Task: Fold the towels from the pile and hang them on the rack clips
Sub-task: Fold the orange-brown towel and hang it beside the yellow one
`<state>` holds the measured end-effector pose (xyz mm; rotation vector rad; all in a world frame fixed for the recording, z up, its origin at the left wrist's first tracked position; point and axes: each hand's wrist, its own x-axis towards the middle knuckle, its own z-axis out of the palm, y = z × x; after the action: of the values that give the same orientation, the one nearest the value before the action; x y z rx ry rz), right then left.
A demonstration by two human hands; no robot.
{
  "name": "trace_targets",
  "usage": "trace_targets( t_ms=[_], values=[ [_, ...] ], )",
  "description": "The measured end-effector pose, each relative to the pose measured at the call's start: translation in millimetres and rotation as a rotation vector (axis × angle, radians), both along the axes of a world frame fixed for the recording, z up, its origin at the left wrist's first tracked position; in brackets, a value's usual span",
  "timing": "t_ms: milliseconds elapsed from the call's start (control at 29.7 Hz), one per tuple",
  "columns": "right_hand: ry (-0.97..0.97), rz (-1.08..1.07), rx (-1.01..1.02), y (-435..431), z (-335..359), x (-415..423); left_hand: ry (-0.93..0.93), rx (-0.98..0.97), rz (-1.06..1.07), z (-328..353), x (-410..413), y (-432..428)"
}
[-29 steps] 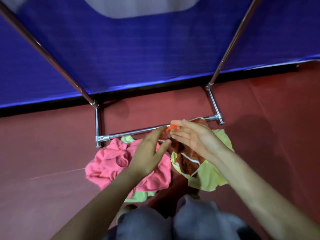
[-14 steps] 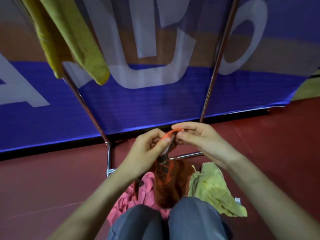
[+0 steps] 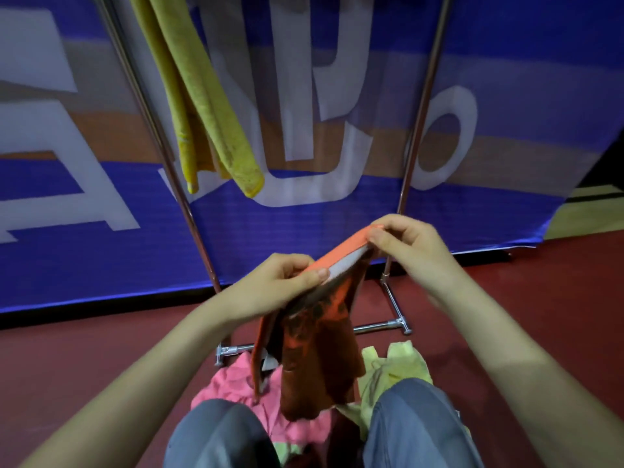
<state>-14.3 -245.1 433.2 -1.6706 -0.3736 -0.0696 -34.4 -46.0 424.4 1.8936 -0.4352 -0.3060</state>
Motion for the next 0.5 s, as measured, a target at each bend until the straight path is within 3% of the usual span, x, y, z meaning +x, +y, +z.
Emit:
trace_targets(
  t_ms=[236, 505],
  values=[
    [0.111, -0.182, 0.3, -36, 33, 6, -0.011, 0.177, 0.133, 23, -15, 38],
    [0.241, -0.285, 0.334, -70, 36, 6, -0.009, 0.283, 0.257, 43, -34, 71]
  ],
)
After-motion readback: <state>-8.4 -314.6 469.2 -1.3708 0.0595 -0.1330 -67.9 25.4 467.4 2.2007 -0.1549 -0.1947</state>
